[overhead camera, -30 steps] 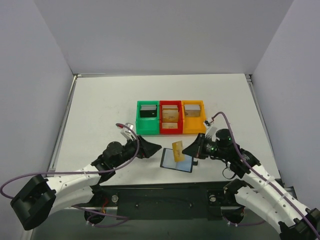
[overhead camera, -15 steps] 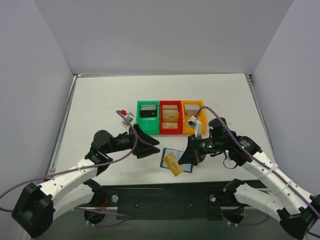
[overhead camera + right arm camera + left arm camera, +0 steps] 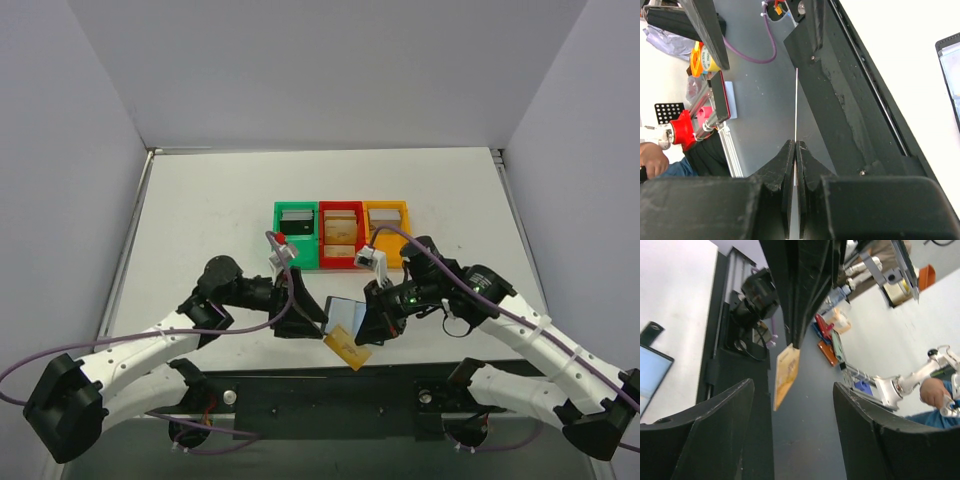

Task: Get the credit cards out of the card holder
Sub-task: Place the credit card in the storage box.

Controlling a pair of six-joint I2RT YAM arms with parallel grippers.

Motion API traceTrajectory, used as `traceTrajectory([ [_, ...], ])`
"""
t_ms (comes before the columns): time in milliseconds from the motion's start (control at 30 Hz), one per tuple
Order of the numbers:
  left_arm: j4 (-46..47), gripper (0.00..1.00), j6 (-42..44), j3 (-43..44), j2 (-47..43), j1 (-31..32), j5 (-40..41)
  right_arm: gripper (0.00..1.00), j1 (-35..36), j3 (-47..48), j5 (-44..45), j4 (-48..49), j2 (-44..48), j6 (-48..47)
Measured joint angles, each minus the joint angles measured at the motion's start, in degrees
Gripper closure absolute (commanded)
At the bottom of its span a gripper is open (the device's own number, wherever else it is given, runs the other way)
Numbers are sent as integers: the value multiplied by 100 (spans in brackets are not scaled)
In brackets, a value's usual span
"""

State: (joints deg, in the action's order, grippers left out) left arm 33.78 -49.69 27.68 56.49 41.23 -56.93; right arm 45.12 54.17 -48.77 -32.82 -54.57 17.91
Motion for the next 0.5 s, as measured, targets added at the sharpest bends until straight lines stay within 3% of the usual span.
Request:
traceTrajectory([
  [300, -535, 32, 417, 170, 225, 444, -74, 100, 144, 393, -17, -186, -271, -232],
  [433, -577, 56, 474, 170, 323, 474, -68, 100, 245, 446, -15, -214, -345, -284],
  [500, -577, 62, 494, 177, 378, 525, -74, 100, 264, 450, -15, -221, -352, -297],
])
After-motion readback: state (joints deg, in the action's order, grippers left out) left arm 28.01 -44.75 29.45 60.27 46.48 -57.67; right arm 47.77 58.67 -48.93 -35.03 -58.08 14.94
